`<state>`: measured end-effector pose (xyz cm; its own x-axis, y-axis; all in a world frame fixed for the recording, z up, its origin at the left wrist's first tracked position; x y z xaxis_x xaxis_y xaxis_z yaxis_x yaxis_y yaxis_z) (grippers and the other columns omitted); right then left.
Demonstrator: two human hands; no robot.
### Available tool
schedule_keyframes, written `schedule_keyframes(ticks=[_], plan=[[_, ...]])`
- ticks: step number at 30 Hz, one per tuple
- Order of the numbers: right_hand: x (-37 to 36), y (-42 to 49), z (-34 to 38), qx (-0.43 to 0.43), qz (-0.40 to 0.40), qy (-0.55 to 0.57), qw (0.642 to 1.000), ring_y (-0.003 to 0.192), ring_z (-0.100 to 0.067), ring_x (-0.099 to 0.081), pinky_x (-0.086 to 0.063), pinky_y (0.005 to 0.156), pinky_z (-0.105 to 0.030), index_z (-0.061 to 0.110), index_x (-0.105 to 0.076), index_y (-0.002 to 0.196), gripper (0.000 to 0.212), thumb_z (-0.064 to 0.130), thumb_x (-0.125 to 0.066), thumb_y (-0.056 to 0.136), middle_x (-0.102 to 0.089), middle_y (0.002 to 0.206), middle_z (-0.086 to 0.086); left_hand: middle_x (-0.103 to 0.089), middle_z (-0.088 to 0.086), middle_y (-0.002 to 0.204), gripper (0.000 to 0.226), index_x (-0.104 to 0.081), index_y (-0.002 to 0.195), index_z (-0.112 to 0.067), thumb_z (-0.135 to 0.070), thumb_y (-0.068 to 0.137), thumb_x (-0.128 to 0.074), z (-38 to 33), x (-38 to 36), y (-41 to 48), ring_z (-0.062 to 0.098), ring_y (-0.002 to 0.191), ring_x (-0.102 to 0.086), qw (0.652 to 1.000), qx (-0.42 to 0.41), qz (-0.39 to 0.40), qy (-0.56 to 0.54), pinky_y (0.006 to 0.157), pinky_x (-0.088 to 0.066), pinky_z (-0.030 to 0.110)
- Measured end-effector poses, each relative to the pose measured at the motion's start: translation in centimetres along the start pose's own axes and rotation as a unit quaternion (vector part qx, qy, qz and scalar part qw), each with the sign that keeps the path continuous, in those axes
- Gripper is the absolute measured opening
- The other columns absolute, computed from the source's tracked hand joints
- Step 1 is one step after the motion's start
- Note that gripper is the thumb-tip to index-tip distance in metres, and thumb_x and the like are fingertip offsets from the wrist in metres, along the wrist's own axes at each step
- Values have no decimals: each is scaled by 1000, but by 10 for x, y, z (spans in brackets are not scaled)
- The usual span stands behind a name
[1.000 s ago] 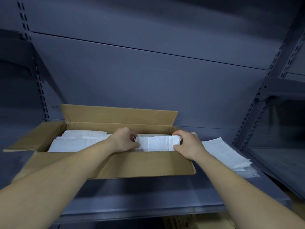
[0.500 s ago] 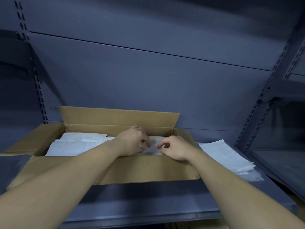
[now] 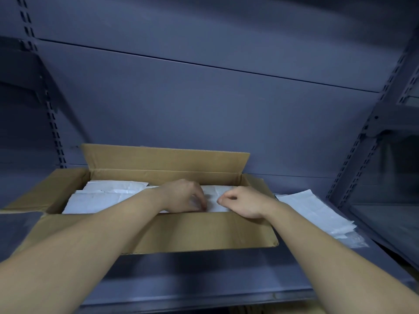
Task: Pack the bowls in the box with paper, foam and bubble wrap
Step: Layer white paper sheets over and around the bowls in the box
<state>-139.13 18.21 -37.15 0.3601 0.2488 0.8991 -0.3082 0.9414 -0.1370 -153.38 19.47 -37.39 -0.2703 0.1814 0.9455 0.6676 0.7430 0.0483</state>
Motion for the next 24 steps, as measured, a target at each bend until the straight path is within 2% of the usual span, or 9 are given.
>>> schedule_keyframes(ticks=[1, 2, 4, 6, 10, 13, 16, 19, 24], plan=[[-1, -1, -1, -3, 5, 5, 1000, 105, -24, -62, -47, 91, -36, 12, -70, 94, 42, 46, -46, 98, -69, 114, -3, -66, -16, 109, 15, -75, 100, -34, -33, 88, -65, 0, -1, -1, 6, 107, -58, 1000, 3, 5, -5, 95, -48, 35], [-2, -3, -2, -6, 11, 4, 1000, 102, -21, -61, -46, 88, -34, 17, -70, 88, 42, 47, -43, 99, -70, 109, 0, -67, -18, 107, 15, -76, 98, -34, -34, 88, -65, 1, -2, -1, 6, 105, -59, 1000, 3, 6, -9, 94, -48, 35], [-5, -4, 0, -10, 23, -19, 999, 116, -13, -56, -41, 95, -29, 27, -73, 106, 47, 50, -33, 102, -65, 124, 8, -69, -18, 105, 16, -76, 98, -33, -33, 88, -63, 2, -4, -1, 5, 104, -59, 1000, 7, 10, -11, 94, -48, 35], [-7, -4, 2, -14, 31, -37, 999, 123, -14, -52, -38, 96, -29, 28, -72, 114, 53, 53, -26, 103, -61, 132, 6, -69, -17, 105, 16, -77, 98, -32, -30, 90, -63, 2, -4, -3, 5, 104, -59, 1000, 11, 13, -13, 95, -48, 34], [-4, -7, 3, -16, 10, 10, 1000, 121, -11, -56, -40, 104, -30, 22, -71, 115, 55, 51, -26, 104, -64, 128, 6, -67, -7, 106, 14, -79, 96, -23, -25, 89, -67, -6, 4, -3, 6, 99, -57, 1000, 8, -29, -5, 90, -47, 31], [0, -8, 5, -10, -13, 53, 998, 117, -8, -58, -41, 105, -30, 22, -71, 113, 53, 50, -28, 104, -68, 122, 7, -66, 0, 90, 19, -78, 81, -18, -29, 89, -64, -8, 13, -4, 8, 85, -56, 997, 23, -68, -18, 80, -48, 33], [-5, -7, 6, -16, 3, 35, 999, 114, -10, -57, -41, 102, -31, 27, -74, 107, 58, 56, -23, 103, -66, 122, 7, -64, 9, 77, 37, -70, 72, -14, -41, 91, -54, -1, 3, -6, 18, 70, -55, 996, 78, -5, -42, 71, -48, 39], [-13, -5, 4, -37, 27, 3, 999, 114, -13, -56, -40, 96, -29, 27, -73, 113, 64, 59, -19, 101, -64, 122, 6, -67, 5, 82, 39, -71, 76, -17, -48, 91, -51, 0, -4, -8, 21, 78, -60, 993, 109, 21, -44, 77, -50, 38], [-13, -6, 3, -36, 13, 17, 999, 113, -13, -55, -40, 97, -30, 29, -72, 112, 60, 58, -21, 101, -63, 124, 6, -67, 5, 84, 41, -70, 77, -17, -50, 91, -50, 4, -5, -8, 20, 76, -59, 991, 117, 29, -49, 80, -50, 42]])
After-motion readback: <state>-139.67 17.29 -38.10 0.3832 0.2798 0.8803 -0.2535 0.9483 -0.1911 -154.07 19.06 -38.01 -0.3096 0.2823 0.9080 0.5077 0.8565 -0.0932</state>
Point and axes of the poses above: each hand's wrist, its own y-axis towards the middle knuckle, its own x-axis out of the back of the hand, z = x × y, the point moved 8 cm from there along y, towards the middle knuckle
